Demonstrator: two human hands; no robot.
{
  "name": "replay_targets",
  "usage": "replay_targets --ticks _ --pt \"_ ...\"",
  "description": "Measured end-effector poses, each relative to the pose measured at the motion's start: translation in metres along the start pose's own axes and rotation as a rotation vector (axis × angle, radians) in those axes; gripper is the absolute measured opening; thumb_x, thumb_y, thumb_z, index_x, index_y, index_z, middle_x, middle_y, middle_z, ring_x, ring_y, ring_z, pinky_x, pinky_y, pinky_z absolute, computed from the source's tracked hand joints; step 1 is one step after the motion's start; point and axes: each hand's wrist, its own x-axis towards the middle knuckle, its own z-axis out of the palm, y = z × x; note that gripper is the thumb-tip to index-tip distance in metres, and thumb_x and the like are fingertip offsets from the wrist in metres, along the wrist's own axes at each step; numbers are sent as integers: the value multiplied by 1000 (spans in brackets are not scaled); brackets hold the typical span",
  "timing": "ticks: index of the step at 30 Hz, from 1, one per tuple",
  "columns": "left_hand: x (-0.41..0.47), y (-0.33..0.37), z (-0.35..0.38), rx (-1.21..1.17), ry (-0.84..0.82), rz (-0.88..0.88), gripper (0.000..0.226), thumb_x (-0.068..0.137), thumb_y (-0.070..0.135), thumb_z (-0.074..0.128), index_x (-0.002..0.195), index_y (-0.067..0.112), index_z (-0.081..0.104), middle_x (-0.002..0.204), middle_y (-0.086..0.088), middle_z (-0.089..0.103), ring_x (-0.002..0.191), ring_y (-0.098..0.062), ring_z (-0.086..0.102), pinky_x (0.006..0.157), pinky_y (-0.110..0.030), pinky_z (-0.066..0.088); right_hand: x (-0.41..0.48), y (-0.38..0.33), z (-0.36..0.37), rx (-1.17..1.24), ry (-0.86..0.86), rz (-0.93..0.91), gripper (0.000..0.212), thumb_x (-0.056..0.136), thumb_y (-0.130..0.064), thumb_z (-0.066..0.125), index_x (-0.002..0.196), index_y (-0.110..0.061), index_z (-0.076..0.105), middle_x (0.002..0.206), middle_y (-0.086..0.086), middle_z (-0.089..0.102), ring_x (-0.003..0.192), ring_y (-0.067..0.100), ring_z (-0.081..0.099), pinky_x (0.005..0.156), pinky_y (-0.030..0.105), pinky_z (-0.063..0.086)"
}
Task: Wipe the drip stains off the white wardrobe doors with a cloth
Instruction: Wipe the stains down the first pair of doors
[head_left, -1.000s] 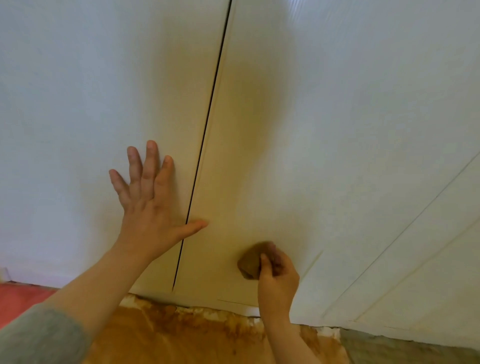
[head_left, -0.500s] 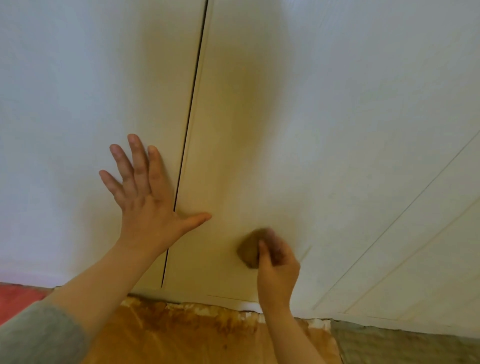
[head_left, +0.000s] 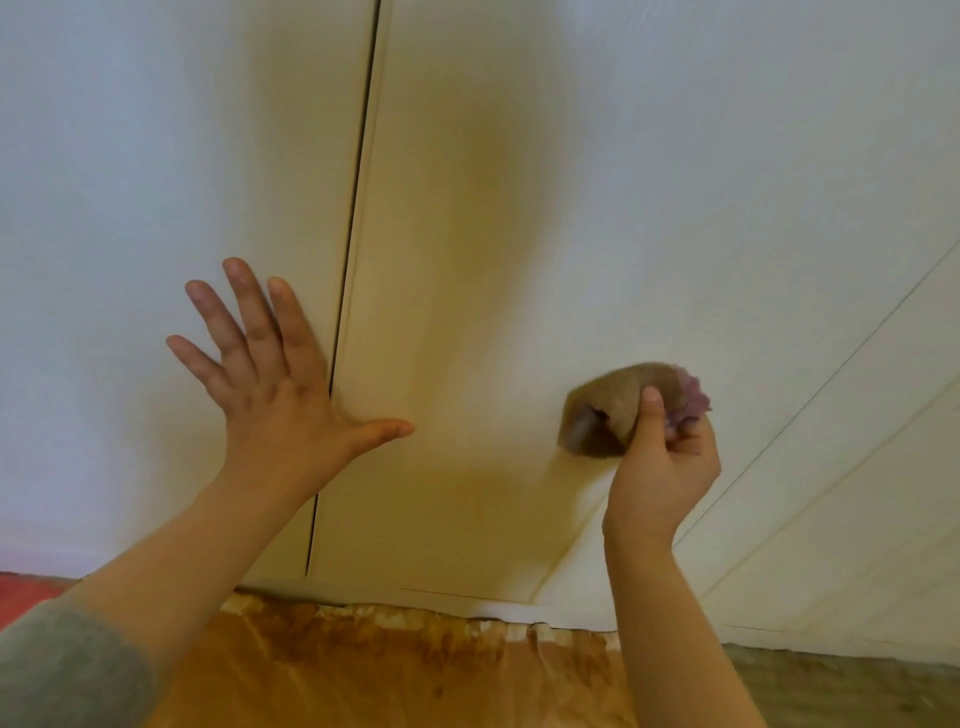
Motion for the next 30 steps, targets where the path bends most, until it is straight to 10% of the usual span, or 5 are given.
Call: replay_targets --ticks 10,20,30 --pt "-2 2 -4 -4 -24 -5 152 51 96 48 151 -4 -6 155 -40 -8 140 -62 -9 106 -59 -25 -45 77 -57 -314 8 423 8 95 -10 60 96 -9 68 84 1 65 93 25 63 78 31 50" --pt "-1 3 -6 -6 -32 -3 150 51 96 47 150 -4 -5 154 -42 -5 138 -65 -7 105 -54 -29 45 -2 -18 -53 132 32 8 97 -14 58 99 -9 65 84 -9 64 78 -5 61 83 18 51" --pt "1 1 -5 -17 -25 3 151 52 99 42 151 -3 -7 155 -40 -8 139 -64 -8 105 -61 -23 -20 81 -77 -249 121 511 15 98 -17 58 85 -24 61 91 1 66 99 24 62 95 45 52"
